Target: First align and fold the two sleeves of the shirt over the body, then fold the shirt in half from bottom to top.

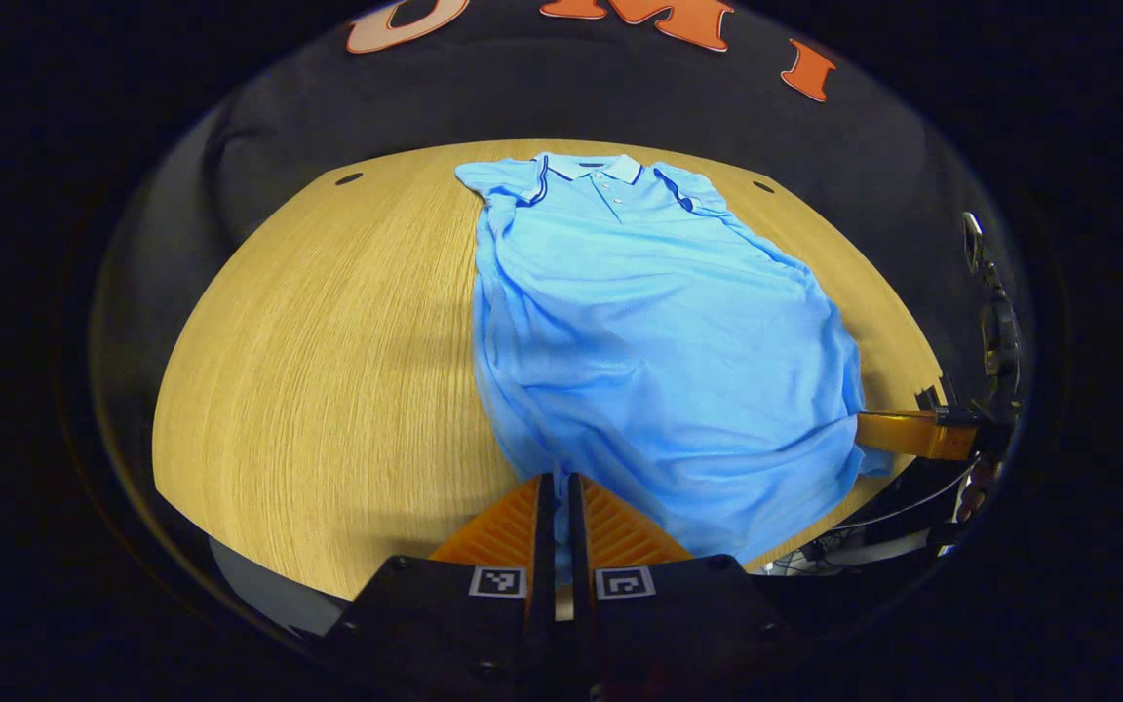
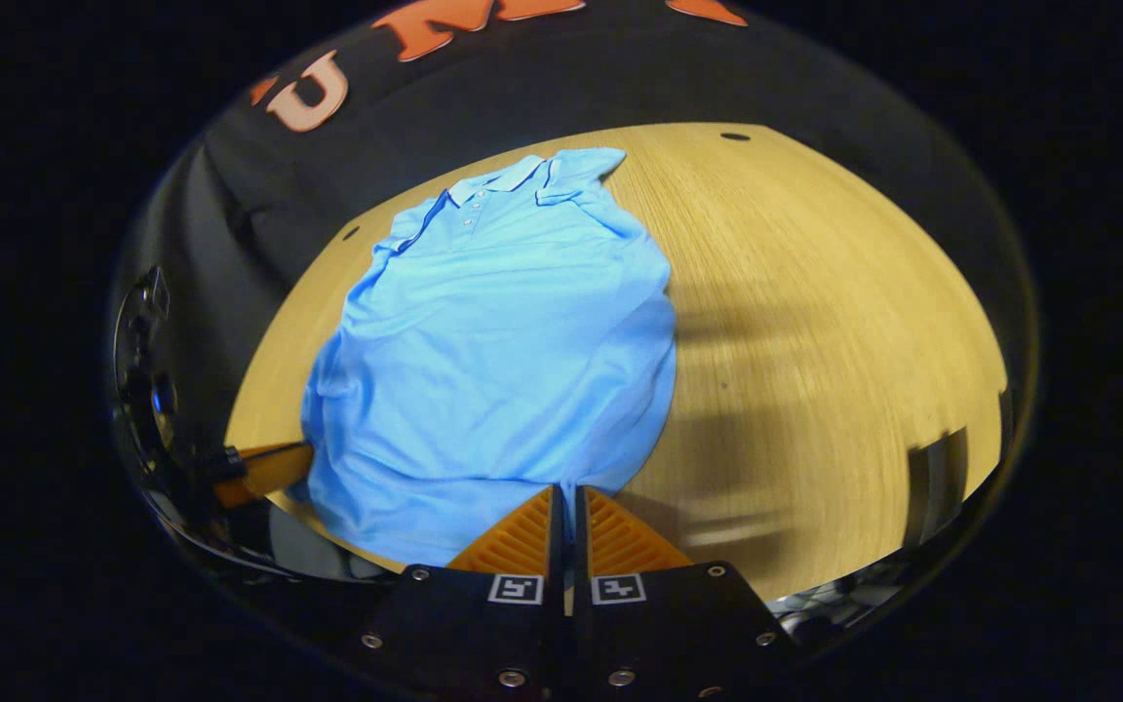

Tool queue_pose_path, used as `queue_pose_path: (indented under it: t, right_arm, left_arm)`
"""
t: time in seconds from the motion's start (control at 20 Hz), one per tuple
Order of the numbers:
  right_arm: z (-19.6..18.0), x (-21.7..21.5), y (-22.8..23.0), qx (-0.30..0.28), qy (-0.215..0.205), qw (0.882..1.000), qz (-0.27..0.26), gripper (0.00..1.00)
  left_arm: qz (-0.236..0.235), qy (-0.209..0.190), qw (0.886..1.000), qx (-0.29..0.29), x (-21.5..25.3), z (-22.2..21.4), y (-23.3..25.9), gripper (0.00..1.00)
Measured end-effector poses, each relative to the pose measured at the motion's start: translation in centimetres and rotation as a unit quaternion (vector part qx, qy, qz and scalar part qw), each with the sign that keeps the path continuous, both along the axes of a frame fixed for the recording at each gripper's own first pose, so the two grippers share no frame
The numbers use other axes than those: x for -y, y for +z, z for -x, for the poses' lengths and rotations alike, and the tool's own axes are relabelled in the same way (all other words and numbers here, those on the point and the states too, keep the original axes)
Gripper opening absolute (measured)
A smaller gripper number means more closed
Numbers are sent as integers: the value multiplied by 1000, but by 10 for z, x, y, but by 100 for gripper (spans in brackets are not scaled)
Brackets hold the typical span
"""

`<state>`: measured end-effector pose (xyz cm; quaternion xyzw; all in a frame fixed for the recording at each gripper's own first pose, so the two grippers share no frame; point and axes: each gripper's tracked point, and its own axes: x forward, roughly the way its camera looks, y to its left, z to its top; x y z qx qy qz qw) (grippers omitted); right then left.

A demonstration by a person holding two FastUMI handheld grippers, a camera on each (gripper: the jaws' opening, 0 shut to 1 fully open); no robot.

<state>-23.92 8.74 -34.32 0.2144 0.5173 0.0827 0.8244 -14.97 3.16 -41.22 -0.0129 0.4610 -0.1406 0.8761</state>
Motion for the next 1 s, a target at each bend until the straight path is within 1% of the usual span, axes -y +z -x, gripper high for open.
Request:
queue_pose_path:
  t: [0.1,0.15,0.25,0.35,0.5,0.55,0.6,0.7,0.85,1.0]
  right_arm:
    - [3,-8,1,-31,-29,997,-64,4]
    - [3,-13,6,-38,-42,994,-98,4]
    - [-1,-14,12,-45,-60,987,-145,4]
    - [-2,-13,23,-49,-75,978,-190,4]
    - [-11,-9,32,-51,-107,965,-233,4]
    - [-13,-9,37,-49,-116,961,-247,4]
    - [-16,-7,43,-42,-120,958,-257,4]
    - [-20,-4,51,-33,-121,957,-262,3]
    - [-31,-5,65,-17,-108,959,-261,2]
    - [-48,-2,85,6,-109,958,-265,1]
  left_arm:
    - [2,0,1000,0,3,0,3,12]
    - [4,2,1000,-6,2,2,2,12]
    - [12,3,1000,-6,4,0,7,12]
    - [16,4,1000,-4,4,-1,11,12]
    - [27,10,1000,0,4,-4,20,12]
    - [39,15,999,1,5,-6,24,12]
    - [50,17,999,3,6,-8,29,12]
    - [66,21,998,11,4,-14,41,12]
    - [69,32,997,34,-2,-29,58,12]
    - [72,36,995,55,-3,-41,76,12]
